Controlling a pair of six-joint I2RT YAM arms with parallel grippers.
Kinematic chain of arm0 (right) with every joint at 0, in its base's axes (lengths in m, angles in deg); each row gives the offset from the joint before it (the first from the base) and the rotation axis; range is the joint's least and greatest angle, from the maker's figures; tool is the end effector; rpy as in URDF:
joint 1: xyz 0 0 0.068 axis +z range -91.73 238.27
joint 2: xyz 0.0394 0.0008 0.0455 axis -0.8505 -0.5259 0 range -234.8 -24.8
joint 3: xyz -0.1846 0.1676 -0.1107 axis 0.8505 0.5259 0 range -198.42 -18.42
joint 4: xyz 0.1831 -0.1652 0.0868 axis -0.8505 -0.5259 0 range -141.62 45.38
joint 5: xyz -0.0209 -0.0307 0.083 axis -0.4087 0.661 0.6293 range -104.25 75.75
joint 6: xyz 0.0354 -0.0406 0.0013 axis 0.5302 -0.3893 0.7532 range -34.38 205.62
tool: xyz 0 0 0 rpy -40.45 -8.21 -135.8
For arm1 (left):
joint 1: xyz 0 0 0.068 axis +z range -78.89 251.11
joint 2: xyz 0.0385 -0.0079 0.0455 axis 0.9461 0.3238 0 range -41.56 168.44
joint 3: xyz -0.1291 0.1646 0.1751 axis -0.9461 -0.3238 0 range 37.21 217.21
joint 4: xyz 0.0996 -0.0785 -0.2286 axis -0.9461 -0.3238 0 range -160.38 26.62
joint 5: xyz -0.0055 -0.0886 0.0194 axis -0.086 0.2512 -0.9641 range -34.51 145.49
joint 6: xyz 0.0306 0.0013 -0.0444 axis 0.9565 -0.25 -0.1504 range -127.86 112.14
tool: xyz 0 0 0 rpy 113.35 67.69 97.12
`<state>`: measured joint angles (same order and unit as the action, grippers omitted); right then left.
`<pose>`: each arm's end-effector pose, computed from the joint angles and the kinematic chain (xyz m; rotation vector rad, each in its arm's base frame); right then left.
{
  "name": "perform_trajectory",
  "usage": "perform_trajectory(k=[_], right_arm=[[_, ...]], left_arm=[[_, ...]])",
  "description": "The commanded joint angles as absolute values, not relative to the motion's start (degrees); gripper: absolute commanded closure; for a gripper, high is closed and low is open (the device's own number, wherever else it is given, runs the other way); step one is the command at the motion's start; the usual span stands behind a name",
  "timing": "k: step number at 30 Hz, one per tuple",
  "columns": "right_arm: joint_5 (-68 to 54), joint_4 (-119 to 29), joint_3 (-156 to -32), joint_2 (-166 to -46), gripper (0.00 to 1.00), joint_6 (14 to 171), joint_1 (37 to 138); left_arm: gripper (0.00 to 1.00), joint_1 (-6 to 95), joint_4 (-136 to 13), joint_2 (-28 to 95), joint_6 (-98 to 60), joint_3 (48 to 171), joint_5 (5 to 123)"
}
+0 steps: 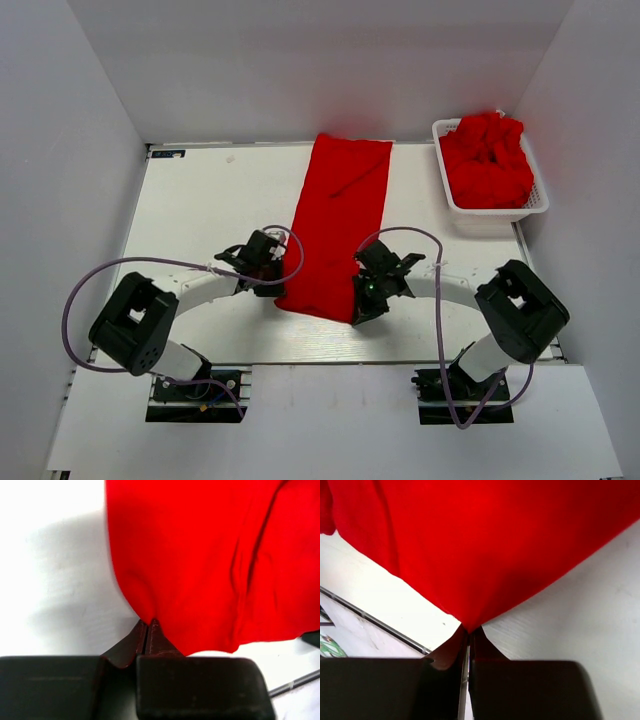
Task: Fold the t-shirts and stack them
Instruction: Grab the bottom of the folded rectangular tshirt with both arms, then fold the folded rectangular tshirt in 1/3 of the way
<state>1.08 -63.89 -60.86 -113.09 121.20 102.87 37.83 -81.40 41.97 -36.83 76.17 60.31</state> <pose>0.1866 0.1973 0.1451 -0.3137 2.8799 0.7096 0.2133 -0.1436 0.1494 0.1310 2.7377 -0.4443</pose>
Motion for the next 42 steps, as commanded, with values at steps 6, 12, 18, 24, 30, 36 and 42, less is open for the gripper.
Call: perform_trajectory(k=[6, 12, 18, 24, 30, 36, 42], right_arm=[[-1.16, -64.84, -60.96, -109.44, 1.0, 120.17, 103.71], [-4.32, -66.41, -63.59, -107.25, 1.0, 119.11, 103.36], [-6.26, -67.03, -66.84, -106.98, 1.0, 116.92, 103.18], [-10.91, -70.97, -73.61, -109.44, 1.0, 115.33, 102.3], [-16.97, -72.65, -80.2, -112.59, 1.0, 114.63, 98.7], [-19.08, -73.71, -87.58, -117.6, 1.0, 113.23, 95.1], [-19.09, -74.24, -93.74, -122.53, 1.0, 112.08, 90.89]], left_arm=[[1.0, 37.09, -93.6, 37.63, -38.09, 77.01, 58.48], [1.0, 37.09, -96.16, 38.77, -38.09, 81.76, 57.16], [1.0, 37.09, -96.25, 42.02, -38.09, 88.0, 58.38], [1.0, 38.15, -96.86, 48.17, -37.56, 97.4, 58.31], [1.0, 39.2, -100.82, 57.82, -37.04, 112.15, 53.91], [1.0, 40.78, -101.52, 64.69, -36.51, 121.91, 54.43], [1.0, 43.33, -103.98, 71.54, -35.37, 131.93, 54.96]])
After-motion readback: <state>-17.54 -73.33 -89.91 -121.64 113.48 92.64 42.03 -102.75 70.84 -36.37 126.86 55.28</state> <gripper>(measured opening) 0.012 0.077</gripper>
